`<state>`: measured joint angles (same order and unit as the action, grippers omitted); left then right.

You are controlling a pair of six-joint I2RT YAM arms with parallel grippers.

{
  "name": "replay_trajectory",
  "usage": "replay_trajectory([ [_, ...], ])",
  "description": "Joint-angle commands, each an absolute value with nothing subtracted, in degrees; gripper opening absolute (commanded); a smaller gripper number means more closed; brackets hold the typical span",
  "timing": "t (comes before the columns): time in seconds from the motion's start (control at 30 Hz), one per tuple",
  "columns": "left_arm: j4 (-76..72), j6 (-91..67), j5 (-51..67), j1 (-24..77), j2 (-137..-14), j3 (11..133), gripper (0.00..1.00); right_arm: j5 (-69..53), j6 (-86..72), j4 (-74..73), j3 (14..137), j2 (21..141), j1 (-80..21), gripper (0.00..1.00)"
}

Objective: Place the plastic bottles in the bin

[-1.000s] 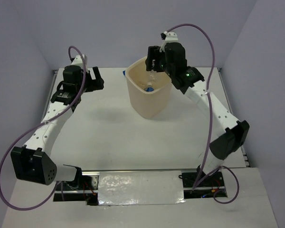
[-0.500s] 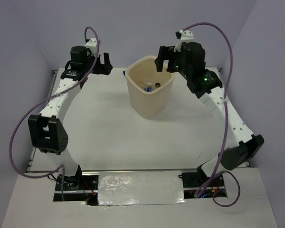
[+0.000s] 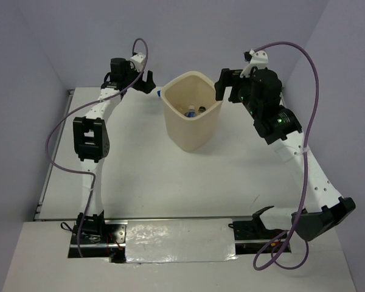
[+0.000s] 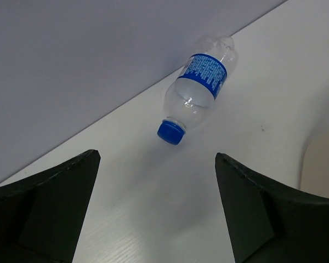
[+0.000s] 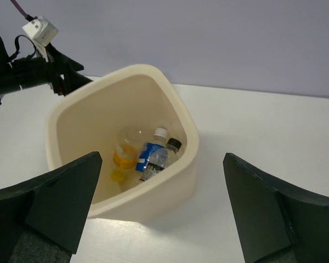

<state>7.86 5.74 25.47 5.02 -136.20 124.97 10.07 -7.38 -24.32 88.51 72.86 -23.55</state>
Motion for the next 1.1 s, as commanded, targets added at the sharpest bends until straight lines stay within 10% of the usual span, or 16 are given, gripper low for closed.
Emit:
replay_trajectory([
  [0.0,-8.3,2.8,30.1,5.2,-138.2,124.7,0.99,12.6,-7.0,-21.0,86.0,69.4,-23.1,1.00],
  [0.4,-31.4,-22.1,33.8,5.6,-157.5,136.0,0.99,15.3,-9.0,-19.2,80.1,66.8,-23.1,1.00],
  [1.07,-22.1,-25.0,32.6,7.0,-161.5,139.4,0.99,14.2,-8.3,-18.3,78.7,66.1,-22.1,1.00],
])
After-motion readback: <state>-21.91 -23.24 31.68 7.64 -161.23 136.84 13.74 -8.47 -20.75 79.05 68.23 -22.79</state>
